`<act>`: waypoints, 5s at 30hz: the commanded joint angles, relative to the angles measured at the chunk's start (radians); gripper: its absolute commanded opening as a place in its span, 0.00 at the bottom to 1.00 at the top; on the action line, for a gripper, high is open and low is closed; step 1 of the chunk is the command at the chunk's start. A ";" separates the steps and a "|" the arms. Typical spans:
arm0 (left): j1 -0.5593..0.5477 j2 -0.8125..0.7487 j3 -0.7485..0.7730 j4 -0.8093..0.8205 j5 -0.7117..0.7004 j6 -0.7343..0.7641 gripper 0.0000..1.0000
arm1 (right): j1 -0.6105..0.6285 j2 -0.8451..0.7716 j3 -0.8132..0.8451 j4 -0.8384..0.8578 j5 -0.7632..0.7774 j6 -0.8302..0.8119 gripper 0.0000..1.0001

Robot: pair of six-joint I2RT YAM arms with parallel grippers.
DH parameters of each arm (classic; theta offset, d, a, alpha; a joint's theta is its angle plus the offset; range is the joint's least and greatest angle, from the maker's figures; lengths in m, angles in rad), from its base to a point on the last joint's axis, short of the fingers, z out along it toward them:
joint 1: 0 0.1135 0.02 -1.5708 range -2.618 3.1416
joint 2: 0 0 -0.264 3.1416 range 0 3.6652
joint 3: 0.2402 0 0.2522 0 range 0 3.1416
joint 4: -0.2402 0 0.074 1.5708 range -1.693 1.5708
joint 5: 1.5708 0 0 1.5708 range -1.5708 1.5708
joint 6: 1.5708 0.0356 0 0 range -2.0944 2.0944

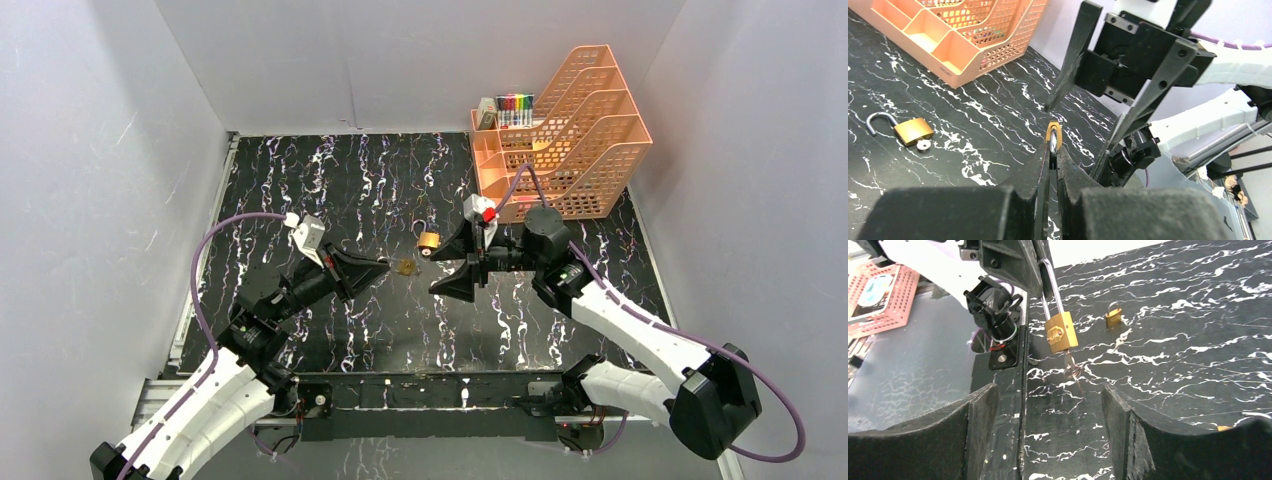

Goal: Lock with the key
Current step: Lock the lock, then place the lock at the center of the board.

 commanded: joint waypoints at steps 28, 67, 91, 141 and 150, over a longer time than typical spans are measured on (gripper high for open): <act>-0.003 0.057 -0.017 0.208 0.077 -0.035 0.00 | 0.003 0.103 0.132 -0.004 -0.130 0.002 0.50; -0.003 -0.102 0.081 -0.003 -0.053 0.093 0.00 | 0.002 -0.042 -0.041 -0.147 0.051 -0.079 0.00; -0.010 0.394 0.231 -0.599 -1.058 -0.197 0.00 | 0.011 0.058 -0.102 -0.087 0.217 0.064 0.00; -0.065 0.758 0.278 -0.539 -1.010 -0.271 0.00 | 0.011 0.069 -0.165 -0.080 0.240 0.045 0.00; -0.066 0.768 0.294 -0.543 -1.002 -0.251 0.11 | 0.011 0.067 -0.155 -0.095 0.241 0.041 0.00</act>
